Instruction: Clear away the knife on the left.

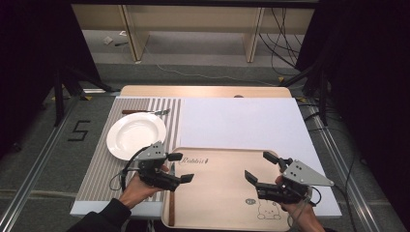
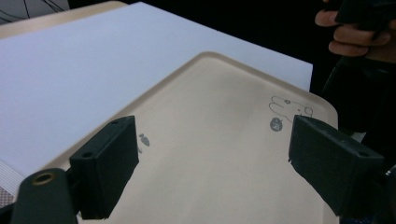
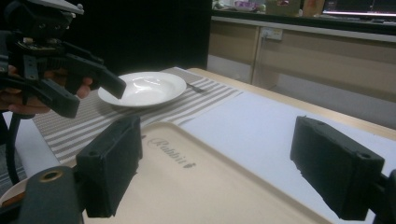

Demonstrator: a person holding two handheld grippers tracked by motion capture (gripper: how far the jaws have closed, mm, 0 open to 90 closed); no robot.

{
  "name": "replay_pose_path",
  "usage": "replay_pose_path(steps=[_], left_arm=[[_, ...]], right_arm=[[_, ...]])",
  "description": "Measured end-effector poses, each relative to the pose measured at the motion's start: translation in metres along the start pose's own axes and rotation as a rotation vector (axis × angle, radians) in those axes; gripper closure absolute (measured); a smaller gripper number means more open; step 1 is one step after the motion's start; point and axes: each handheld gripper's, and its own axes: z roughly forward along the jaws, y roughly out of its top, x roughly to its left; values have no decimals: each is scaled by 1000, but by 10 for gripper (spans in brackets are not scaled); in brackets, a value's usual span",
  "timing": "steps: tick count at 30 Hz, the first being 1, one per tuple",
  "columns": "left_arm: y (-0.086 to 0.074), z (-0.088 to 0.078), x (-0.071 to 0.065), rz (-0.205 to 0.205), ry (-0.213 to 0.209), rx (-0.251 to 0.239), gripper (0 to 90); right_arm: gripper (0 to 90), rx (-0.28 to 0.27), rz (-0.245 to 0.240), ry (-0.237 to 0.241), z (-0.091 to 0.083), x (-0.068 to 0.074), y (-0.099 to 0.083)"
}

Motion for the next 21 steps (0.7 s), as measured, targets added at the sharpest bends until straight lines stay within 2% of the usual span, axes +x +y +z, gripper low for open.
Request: replay_pose_path(steps=[6, 8, 13, 21], left_arm=[[-3, -11, -1, 30, 21, -73, 156], [-5, -13, 0, 36, 39, -90, 153], [-10, -19, 2, 31, 65, -89, 151], [-16, -29, 2, 24, 80, -78, 142]], right_arm=[[177, -1, 2, -3, 0, 0, 0], [177, 0, 4, -3, 0, -1, 0], [177, 0, 3, -2, 0, -1, 0], [177, 1, 3, -2, 0, 0, 0]])
